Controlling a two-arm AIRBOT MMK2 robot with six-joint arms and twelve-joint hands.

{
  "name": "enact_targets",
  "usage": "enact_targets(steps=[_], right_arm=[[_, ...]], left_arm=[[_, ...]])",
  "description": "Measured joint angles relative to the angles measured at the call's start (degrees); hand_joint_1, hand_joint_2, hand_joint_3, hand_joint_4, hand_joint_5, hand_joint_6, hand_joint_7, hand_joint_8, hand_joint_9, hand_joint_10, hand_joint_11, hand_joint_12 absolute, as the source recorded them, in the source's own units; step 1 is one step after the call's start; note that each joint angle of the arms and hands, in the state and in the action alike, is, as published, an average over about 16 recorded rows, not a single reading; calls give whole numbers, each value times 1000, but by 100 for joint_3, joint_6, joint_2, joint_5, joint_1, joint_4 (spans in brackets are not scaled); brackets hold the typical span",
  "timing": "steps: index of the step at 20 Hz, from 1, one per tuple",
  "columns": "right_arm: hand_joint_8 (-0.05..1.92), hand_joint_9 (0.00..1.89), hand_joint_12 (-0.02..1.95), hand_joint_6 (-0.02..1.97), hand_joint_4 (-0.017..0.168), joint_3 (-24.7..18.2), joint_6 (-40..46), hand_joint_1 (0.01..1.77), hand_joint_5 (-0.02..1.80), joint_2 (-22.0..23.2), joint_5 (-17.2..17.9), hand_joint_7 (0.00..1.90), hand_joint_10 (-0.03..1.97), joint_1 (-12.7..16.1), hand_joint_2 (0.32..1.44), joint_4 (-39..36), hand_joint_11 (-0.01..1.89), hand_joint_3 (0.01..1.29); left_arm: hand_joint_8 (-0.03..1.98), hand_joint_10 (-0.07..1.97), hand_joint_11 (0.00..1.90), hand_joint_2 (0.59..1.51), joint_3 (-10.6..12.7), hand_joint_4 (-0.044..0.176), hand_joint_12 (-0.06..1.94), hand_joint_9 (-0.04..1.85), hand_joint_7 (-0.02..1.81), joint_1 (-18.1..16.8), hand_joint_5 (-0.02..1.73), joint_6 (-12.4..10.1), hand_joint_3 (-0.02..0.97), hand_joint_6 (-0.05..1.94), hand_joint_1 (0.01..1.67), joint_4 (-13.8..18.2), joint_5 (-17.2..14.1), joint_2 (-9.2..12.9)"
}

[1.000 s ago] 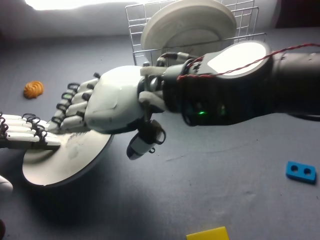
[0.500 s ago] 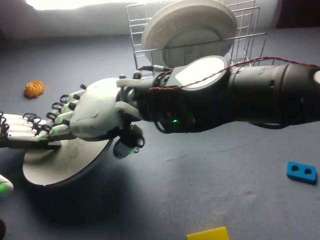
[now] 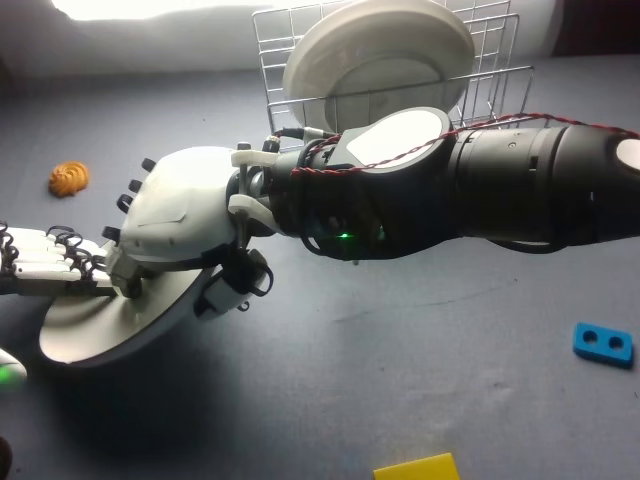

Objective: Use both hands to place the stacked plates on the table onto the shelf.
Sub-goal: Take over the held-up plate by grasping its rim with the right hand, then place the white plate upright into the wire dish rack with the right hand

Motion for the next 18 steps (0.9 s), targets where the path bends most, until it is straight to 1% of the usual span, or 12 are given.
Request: enact_targets(steps=[2, 4, 6, 8, 14, 18], right_arm=[[96, 873, 1070, 341, -3, 10, 5, 1192, 543, 1, 26, 751, 36, 6, 985, 19, 684, 15], [132, 977, 1055, 414, -5, 9, 22, 1185, 626, 9, 49, 843, 54, 16, 970, 29, 807, 15], [170, 1047, 1024, 488, -6, -10, 46, 1182, 695, 28, 62, 899, 79, 27, 952, 32, 907, 15], [211, 1089, 1016, 552, -5, -54, 79, 1182, 737, 62, 62, 928, 108, 37, 934, 34, 968, 15], [344, 1120, 1039, 574, -5, -368, 232, 1191, 786, 297, -16, 961, 442, 63, 906, 41, 1030, 15], [405, 1115, 1044, 574, -5, -727, 342, 1199, 805, 583, -104, 972, 672, 93, 902, 42, 1031, 15]], left_arm=[[10, -54, 18, 1160, 27, -8, -27, -22, 21, -74, 0, -15, 20, -25, 14, 69, -4, -6], [12, -54, 17, 1162, 64, -8, -22, -18, 23, -177, -3, -29, 20, -26, 14, 149, -8, -16], [13, -53, 15, 1162, 109, -8, -18, -13, 24, -311, -1, -43, 20, -22, 14, 249, -9, -29], [15, -50, 15, 1161, 160, -7, -12, -8, 25, -468, 4, -53, 20, -17, 14, 353, -7, -40], [17, -22, 12, 1161, 297, -4, 6, 9, 24, -1057, 14, -67, 20, -3, 14, 651, 12, 14], [17, -3, 13, 1163, 247, -2, 10, 18, 24, -1471, 20, -67, 20, 7, 14, 804, 32, 137]])
